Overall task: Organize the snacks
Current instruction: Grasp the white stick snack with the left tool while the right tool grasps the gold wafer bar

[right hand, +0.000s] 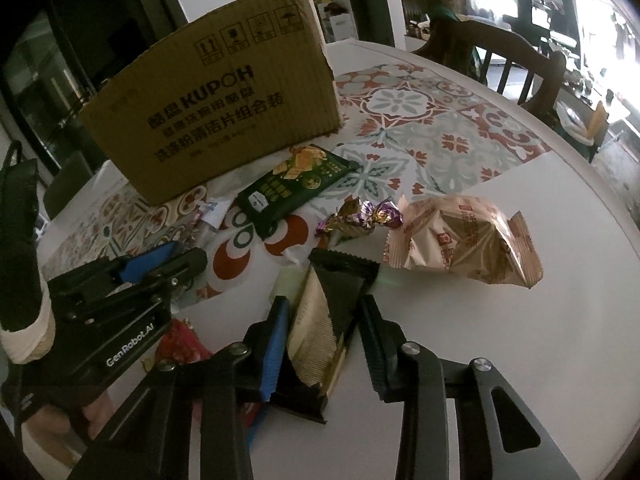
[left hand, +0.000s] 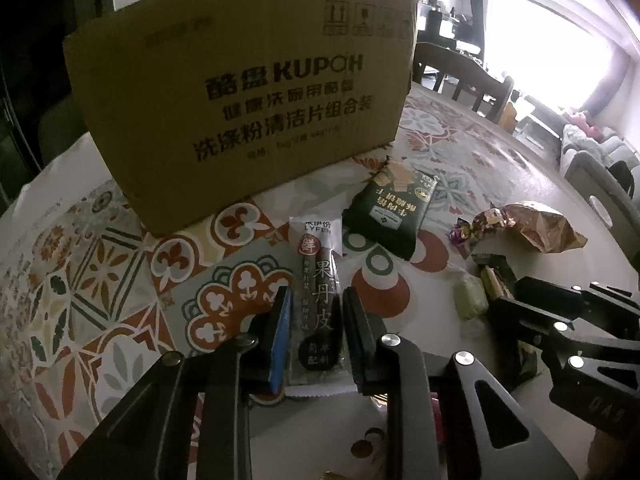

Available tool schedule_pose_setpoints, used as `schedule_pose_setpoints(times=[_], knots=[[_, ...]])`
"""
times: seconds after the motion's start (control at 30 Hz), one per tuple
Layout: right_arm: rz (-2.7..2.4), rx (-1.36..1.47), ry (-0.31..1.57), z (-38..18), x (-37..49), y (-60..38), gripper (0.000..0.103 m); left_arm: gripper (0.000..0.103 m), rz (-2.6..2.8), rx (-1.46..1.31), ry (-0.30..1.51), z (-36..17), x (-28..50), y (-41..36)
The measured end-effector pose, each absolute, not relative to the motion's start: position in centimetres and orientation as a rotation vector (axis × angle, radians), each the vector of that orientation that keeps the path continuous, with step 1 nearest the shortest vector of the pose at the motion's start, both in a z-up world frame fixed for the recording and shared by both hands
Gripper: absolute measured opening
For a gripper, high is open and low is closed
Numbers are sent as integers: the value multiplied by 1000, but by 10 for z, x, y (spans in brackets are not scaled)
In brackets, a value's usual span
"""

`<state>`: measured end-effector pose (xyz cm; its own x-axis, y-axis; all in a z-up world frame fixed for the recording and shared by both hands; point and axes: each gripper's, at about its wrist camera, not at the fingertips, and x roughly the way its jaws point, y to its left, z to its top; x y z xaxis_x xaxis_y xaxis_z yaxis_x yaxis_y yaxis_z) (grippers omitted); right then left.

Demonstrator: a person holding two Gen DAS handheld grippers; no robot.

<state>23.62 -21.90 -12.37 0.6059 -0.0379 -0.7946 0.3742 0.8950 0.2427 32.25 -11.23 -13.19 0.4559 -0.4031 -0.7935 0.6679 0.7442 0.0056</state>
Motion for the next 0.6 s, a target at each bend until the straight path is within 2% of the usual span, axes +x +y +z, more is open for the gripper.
schedule_pose_setpoints(times=[0.6], knots=[[-201,420,861,-113,227,-223,35,24,-622,312,831,-97,297,-102]])
